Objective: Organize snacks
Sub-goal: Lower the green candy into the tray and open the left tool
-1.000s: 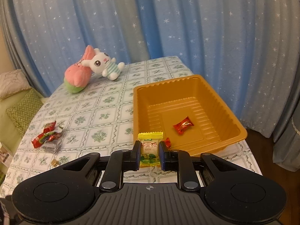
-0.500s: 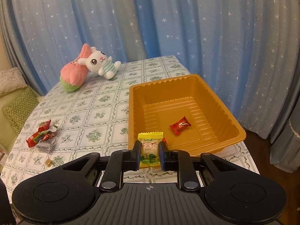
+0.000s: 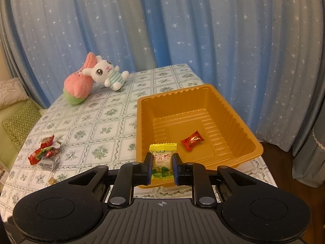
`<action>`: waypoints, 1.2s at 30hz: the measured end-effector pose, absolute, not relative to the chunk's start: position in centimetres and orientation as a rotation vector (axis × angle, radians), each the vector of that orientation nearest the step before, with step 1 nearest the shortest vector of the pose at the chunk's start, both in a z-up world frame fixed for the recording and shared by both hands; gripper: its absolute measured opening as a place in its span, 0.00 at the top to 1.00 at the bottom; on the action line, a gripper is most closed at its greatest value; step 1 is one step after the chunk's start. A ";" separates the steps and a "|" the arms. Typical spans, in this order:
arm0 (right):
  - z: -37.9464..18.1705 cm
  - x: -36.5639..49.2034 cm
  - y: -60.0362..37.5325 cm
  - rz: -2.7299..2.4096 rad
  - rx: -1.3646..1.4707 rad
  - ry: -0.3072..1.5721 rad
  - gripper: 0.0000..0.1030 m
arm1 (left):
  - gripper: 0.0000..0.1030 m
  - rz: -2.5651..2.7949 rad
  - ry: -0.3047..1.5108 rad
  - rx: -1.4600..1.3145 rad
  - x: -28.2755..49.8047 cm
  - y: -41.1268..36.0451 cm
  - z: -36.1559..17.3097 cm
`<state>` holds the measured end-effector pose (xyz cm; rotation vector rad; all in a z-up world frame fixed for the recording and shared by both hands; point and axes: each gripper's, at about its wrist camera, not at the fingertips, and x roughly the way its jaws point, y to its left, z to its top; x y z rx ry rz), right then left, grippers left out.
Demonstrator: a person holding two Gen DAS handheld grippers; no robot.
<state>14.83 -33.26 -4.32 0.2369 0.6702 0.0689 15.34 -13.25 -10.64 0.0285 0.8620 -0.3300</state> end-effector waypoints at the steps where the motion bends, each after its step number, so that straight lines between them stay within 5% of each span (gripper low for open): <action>1: -4.2 14.9 -33.5 0.065 0.240 0.667 0.81 | 0.82 -0.341 0.850 0.023 15.8 -13.7 -10.0; 15: -3.7 16.8 -38.0 0.010 0.251 0.640 0.81 | 0.82 -0.492 0.753 0.030 21.3 -21.1 -5.0; 36: -5.1 19.1 -40.7 -0.016 0.272 0.676 0.81 | 0.81 -0.567 0.803 0.068 24.6 -23.7 -6.7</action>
